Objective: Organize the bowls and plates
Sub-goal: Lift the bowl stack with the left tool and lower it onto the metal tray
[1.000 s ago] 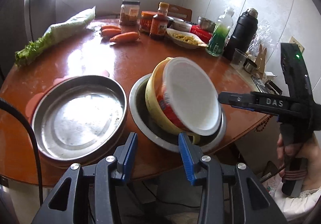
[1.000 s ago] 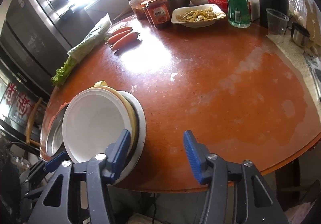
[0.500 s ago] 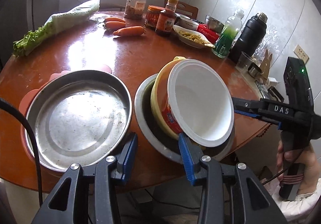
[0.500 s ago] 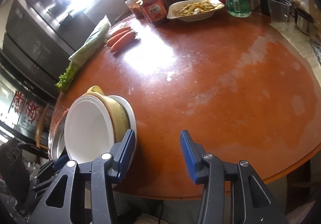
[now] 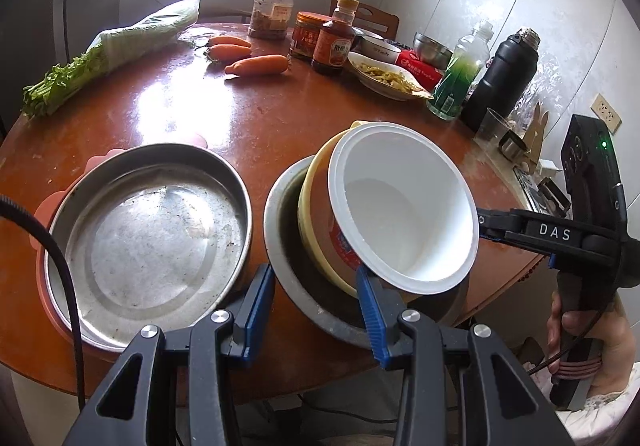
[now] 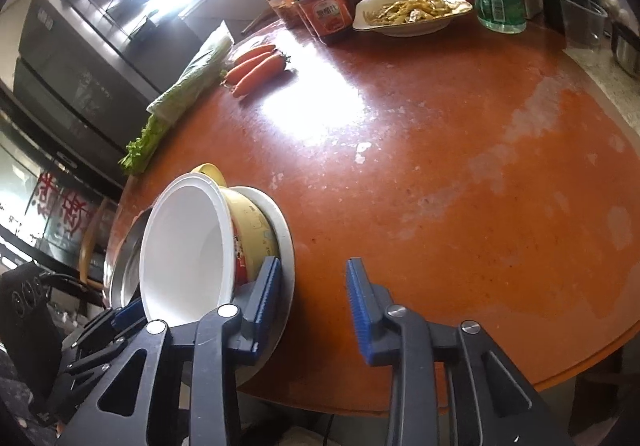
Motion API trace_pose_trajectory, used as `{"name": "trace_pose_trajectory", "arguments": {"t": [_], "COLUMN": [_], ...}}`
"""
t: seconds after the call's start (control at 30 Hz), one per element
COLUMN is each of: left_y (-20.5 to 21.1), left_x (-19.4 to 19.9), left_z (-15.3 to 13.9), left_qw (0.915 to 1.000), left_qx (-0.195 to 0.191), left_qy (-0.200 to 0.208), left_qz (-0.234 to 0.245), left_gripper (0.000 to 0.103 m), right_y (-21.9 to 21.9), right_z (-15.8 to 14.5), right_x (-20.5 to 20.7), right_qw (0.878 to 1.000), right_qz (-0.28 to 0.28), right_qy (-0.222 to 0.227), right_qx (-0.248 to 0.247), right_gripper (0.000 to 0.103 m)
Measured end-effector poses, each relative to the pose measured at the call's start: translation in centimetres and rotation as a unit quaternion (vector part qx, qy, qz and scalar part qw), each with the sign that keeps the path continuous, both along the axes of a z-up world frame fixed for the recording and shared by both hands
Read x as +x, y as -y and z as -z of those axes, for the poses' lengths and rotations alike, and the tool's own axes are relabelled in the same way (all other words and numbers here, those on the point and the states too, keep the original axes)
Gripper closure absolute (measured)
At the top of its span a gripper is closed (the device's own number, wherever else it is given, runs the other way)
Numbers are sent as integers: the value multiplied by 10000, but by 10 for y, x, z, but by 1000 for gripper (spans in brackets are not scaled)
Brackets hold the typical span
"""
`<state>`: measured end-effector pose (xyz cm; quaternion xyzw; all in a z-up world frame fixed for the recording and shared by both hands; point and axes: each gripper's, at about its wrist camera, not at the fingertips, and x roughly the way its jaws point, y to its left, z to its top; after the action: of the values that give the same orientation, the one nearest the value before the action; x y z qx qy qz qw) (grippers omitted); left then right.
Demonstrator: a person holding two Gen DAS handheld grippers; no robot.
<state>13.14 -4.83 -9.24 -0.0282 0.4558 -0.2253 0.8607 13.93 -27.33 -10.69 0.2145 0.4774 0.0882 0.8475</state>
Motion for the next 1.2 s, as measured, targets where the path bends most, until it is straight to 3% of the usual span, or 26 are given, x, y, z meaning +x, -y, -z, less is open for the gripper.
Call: {"name": "trace_pose_trajectory", "arguments": {"t": [0.03, 0.1, 0.13, 0.8, 1.2], "left_y": [0, 0, 0, -1, 1], "left_x": [0, -1, -1, -6, -16], "left_z": [0, 0, 0, -2, -18], "left_qw": [10000, 10000, 9999, 9995, 9987], "left_qx": [-22, -53, -43, -274, -266], "left_qy": [21, 78, 99, 96, 400], "left_qz": [2, 16, 7, -79, -165], "left_gripper": [61, 61, 62, 63, 66], "right_y": [-3, -7, -10, -6, 0], "right_z": [-2, -4, -5, -13, -25], "right_x": [0, 0, -1, -11, -19], "right_qw": [10000, 9998, 9998, 9997, 9989], "right_qz": [-55, -122, -149, 23, 48], "right_qy": [20, 75, 110, 255, 471], "right_qx": [-74, -102, -108, -33, 65], "right_gripper": [77, 93, 94, 94, 94]}}
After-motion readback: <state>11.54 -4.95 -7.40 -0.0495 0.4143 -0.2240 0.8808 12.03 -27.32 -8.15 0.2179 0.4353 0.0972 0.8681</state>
